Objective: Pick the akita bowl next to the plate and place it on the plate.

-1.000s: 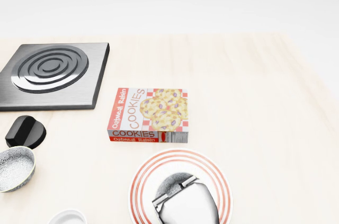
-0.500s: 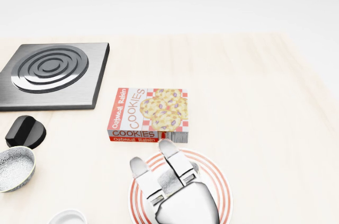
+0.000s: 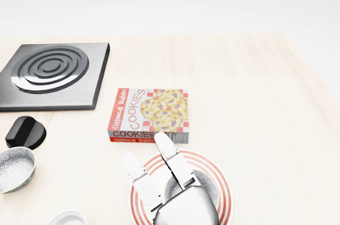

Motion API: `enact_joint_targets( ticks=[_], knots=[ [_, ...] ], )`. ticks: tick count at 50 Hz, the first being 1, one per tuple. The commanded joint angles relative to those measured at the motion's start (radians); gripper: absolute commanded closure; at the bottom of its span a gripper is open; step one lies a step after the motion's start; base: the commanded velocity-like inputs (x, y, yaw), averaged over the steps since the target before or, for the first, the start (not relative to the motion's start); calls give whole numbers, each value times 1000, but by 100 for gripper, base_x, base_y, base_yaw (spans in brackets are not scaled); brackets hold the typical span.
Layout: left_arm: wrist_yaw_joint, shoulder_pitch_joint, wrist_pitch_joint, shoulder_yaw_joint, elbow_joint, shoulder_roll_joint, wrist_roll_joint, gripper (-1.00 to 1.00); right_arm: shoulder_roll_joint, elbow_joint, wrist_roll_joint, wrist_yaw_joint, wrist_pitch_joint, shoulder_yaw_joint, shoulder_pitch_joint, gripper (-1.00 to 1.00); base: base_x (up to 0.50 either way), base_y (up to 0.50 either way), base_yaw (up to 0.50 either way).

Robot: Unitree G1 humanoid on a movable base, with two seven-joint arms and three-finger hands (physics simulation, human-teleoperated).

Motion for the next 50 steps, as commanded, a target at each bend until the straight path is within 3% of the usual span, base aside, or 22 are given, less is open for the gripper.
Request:
enact_joint_targets(
  ticks=[1, 50],
  knots=[
    [-2, -1, 0, -1, 2, -3, 0, -100, -4, -18, 0, 10, 0, 5, 5, -100, 0, 0, 0],
    [0, 0, 0, -2, 1, -5, 0, -100, -7, -38, 0, 18, 0, -1, 6, -100, 0, 0, 0]
  ],
)
